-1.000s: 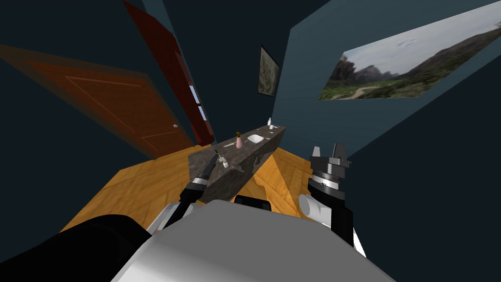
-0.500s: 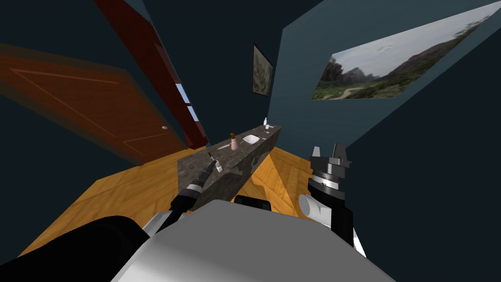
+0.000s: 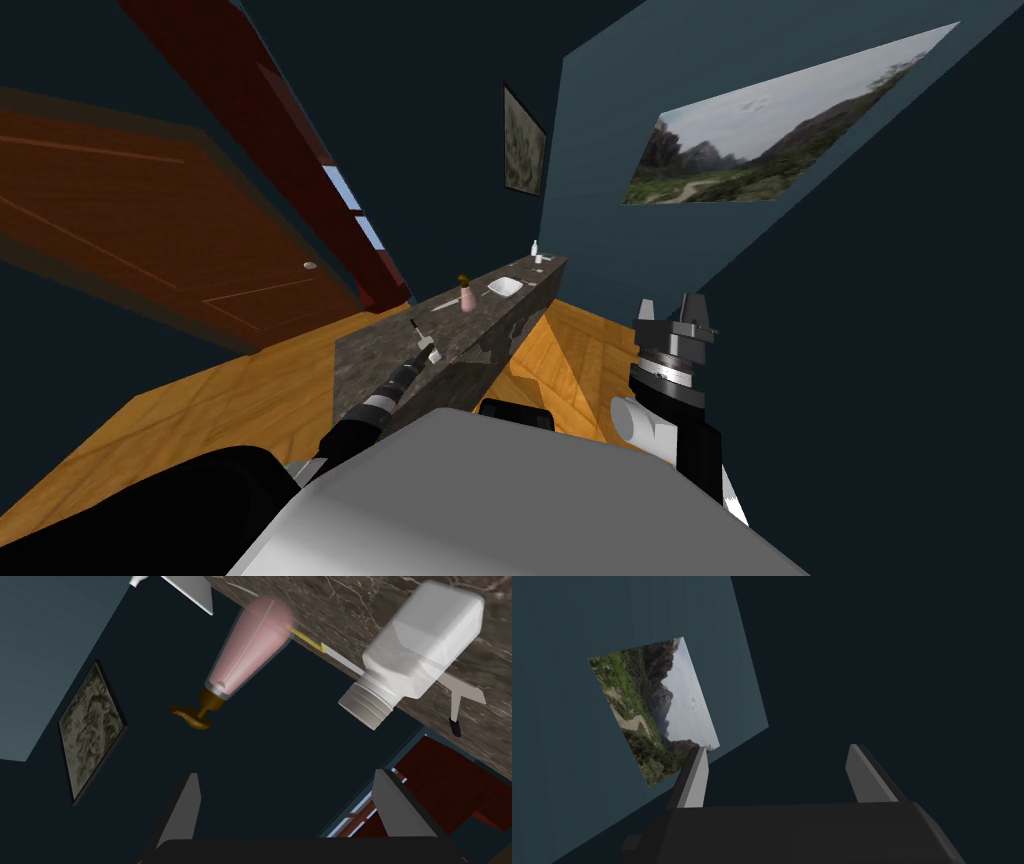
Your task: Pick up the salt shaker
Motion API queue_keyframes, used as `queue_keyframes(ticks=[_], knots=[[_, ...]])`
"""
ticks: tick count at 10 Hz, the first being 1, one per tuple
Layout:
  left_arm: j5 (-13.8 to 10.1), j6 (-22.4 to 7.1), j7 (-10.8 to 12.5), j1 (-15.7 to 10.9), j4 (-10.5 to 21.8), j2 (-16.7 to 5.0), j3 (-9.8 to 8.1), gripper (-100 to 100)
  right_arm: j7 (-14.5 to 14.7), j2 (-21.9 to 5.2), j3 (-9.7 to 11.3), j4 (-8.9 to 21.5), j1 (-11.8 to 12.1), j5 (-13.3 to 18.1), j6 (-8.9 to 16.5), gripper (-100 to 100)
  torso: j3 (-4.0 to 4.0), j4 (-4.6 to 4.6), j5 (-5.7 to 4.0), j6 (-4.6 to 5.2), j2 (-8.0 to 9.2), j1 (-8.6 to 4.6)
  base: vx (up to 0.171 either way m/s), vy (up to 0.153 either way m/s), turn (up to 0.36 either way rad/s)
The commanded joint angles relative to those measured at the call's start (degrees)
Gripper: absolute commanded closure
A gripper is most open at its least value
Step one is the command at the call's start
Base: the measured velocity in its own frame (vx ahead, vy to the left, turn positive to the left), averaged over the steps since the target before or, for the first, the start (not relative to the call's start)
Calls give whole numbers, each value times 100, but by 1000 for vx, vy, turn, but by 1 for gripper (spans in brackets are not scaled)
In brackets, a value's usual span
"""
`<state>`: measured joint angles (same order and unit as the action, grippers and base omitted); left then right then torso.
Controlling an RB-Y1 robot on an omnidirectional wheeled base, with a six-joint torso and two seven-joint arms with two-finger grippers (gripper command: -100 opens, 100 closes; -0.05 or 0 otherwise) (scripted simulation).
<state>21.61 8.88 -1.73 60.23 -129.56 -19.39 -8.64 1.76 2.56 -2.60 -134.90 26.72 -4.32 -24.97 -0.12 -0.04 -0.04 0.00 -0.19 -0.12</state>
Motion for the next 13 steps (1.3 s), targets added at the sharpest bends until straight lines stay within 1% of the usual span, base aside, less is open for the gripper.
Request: queue_keyframes(ticks=[1, 7, 10, 13], knots=[[131, -226, 64, 246, -2, -162, -51, -100, 0, 0, 0, 0, 0, 0, 0, 0, 0, 0, 0, 0, 0, 0, 77, -31, -181], [556, -717, 236, 1144, 168, -657, -273, -100, 0, 0, 0, 0, 1, 0, 0, 0, -6, -2, -1, -1, -9, -3, 87, -29, -126], [723, -911, 304, 1498, 236, -872, -361, -100, 0, 0, 0, 0, 0, 0, 0, 0, 1, 1, 0, -1, 2, -3, 61, -23, -118], [850, -1057, 355, 1767, 281, -1038, -428, -100, 0, 0, 0, 0, 0, 0, 0, 0, 1, 1, -1, -1, 3, -4, 56, -17, -74]])
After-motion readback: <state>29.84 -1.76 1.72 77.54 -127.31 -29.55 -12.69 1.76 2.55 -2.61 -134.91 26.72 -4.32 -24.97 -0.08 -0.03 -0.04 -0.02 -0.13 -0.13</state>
